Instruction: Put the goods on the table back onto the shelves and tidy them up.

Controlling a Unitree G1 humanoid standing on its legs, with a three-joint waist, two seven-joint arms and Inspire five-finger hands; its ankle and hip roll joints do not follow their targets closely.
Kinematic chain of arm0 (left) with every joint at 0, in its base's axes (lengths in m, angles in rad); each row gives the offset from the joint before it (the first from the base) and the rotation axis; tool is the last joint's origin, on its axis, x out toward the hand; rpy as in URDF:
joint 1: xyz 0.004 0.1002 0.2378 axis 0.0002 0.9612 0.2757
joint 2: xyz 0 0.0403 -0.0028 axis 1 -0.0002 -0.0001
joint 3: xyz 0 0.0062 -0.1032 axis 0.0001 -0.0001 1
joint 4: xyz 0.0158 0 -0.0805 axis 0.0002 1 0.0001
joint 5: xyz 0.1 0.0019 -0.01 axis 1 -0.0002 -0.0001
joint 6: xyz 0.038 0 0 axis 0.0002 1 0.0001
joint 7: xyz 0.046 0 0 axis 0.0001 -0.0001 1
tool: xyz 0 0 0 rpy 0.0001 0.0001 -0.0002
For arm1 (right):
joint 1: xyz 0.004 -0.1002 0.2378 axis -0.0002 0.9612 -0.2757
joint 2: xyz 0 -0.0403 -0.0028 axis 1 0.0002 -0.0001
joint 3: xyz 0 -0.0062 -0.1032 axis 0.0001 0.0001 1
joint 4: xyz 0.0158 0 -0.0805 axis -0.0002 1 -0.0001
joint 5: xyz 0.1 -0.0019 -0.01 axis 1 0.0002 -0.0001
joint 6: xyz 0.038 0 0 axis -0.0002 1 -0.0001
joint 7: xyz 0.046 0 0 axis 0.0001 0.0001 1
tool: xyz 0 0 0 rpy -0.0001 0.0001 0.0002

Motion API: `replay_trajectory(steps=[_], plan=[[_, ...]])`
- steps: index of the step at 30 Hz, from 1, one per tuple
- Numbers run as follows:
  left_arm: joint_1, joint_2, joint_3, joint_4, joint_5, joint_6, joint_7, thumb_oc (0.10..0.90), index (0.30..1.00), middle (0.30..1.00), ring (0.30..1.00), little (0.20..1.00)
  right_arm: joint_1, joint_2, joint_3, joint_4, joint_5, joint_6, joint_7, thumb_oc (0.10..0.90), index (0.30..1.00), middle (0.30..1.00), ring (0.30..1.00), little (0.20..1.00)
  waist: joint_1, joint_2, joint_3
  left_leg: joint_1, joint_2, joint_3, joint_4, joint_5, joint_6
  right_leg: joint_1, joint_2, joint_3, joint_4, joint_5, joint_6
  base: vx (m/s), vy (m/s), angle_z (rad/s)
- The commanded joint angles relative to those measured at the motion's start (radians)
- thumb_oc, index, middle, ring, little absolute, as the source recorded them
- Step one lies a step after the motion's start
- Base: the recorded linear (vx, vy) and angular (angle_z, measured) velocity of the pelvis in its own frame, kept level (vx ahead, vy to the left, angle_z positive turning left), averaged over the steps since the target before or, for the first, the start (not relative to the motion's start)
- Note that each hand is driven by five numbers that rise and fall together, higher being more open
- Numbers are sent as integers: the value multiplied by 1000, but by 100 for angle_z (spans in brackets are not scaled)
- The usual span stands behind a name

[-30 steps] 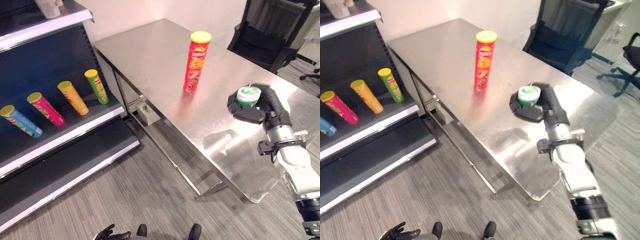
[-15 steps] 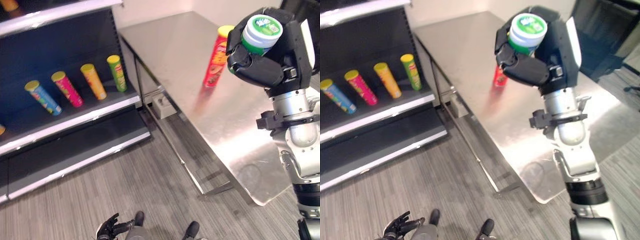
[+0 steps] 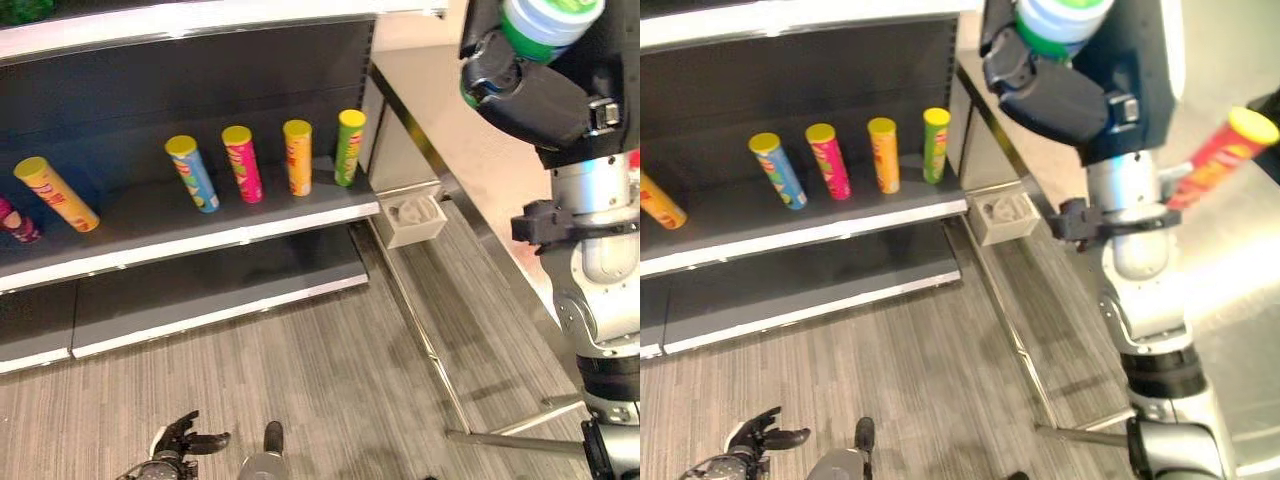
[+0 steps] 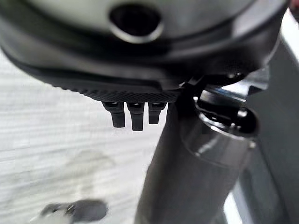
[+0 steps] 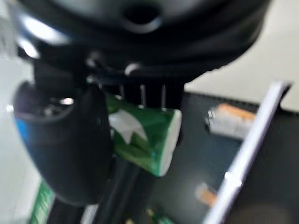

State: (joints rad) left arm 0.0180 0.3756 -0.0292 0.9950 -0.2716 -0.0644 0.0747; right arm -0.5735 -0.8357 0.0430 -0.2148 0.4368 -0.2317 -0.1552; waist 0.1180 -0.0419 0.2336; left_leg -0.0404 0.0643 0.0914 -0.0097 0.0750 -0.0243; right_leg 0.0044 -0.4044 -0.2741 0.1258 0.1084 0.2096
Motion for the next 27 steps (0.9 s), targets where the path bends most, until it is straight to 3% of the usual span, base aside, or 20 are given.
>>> replay_trajectory(steps=[1,2,3,4,6,8,9,13,15,18,19,21,25,27], plan=[[56,-16,-50,3,11,-26,-16,800,900,900,900,900,-172,-79,-60,46,36,-74,-72,400,300,300,300,300,-20,17,-61,60,-12,5,-78,-78,-44,3,174,31,-38,-116,-34,123,55,27],[57,-19,-51,3,7,-25,-17,800,900,900,900,900,-190,-87,-46,61,39,-75,-74,400,300,300,300,300,-24,16,-58,62,-19,-4,-78,-75,-40,-14,209,39,-56,-112,-44,73,13,27],[57,-20,-50,3,7,-25,-17,800,900,900,900,900,-193,-88,-44,62,40,-76,-74,400,300,300,300,300,-25,17,-58,62,-18,-4,-78,-75,-41,-14,210,38,-57,-112,-44,101,12,50],[59,-26,-54,-6,-9,-24,-18,800,900,900,900,900,-230,-116,-5,105,46,-74,-76,400,300,300,300,300,-25,4,-43,77,-39,-31,-78,-77,-33,-57,288,72,-89,-103,-55,103,-5,43],[53,-31,-67,-14,-8,-22,-21,800,900,900,900,900,-266,-139,21,137,59,-87,-86,400,300,300,300,300,-30,-5,-31,82,-56,-54,-78,-84,-31,-70,331,100,-128,-88,-64,108,-19,14],[61,-39,-79,-27,-7,-26,-28,800,900,900,900,900,-304,-144,42,160,92,-87,-75,400,300,300,300,300,-31,-16,-38,92,-72,-89,-78,-92,-32,-18,344,112,-186,-77,-71,213,-148,30],[73,-56,-69,-22,-38,-26,-22,800,900,900,900,900,-349,-150,84,165,102,-95,-72,400,300,300,300,300,-16,-21,-61,109,-55,-99,-70,-104,-46,14,350,96,-213,-76,-73,341,-255,78],[80,-61,-76,-36,-54,-24,-23,800,900,900,900,900,-394,-144,121,163,107,-95,-59,400,300,300,300,300,-10,-29,-61,98,-43,-112,16,-136,-60,39,350,73,-213,-90,-83,157,-157,39],[80,-62,-73,-54,-94,-24,-19,800,900,900,900,900,-462,-140,172,168,99,-84,-50,400,300,300,300,300,12,-45,-36,25,-56,-121,195,-157,-97,73,334,46,-213,-105,-101,44,-123,26],[81,-68,-65,-64,-122,-29,-11,800,900,900,900,900,-525,-139,237,211,89,-71,-46,400,300,300,300,300,26,-45,-21,-37,-49,-124,306,-146,-113,94,333,22,-213,-122,-108,59,-64,69],[88,-70,-66,-63,-136,-25,-12,800,900,900,900,900,-568,-150,278,253,82,-53,-47,400,300,300,300,300,39,-44,-21,-63,-18,-99,267,-131,-111,109,328,8,-213,-137,-105,129,20,31],[97,-68,-71,-48,-122,-18,-15,800,900,900,900,900,-600,-149,316,299,60,-42,-55,400,300,300,300,300,52,-43,-35,-67,2,-90,172,-93,-102,111,328,8,-213,-141,-97,188,37,10],[91,-53,-85,-30,-100,-15,-14,800,900,900,900,900,-620,-161,324,387,35,-36,-78,400,300,300,300,300,82,-29,-51,-142,6,-79,15,5,-104,124,338,11,-213,-184,-92,148,43,11],[106,-62,-86,-1,-94,-15,-12,800,900,900,900,900,-613,-148,334,408,20,-21,-75,400,300,300,300,300,83,2,-93,-89,1,-98,-78,35,-110,141,345,21,-213,-197,-83,272,139,-17]])
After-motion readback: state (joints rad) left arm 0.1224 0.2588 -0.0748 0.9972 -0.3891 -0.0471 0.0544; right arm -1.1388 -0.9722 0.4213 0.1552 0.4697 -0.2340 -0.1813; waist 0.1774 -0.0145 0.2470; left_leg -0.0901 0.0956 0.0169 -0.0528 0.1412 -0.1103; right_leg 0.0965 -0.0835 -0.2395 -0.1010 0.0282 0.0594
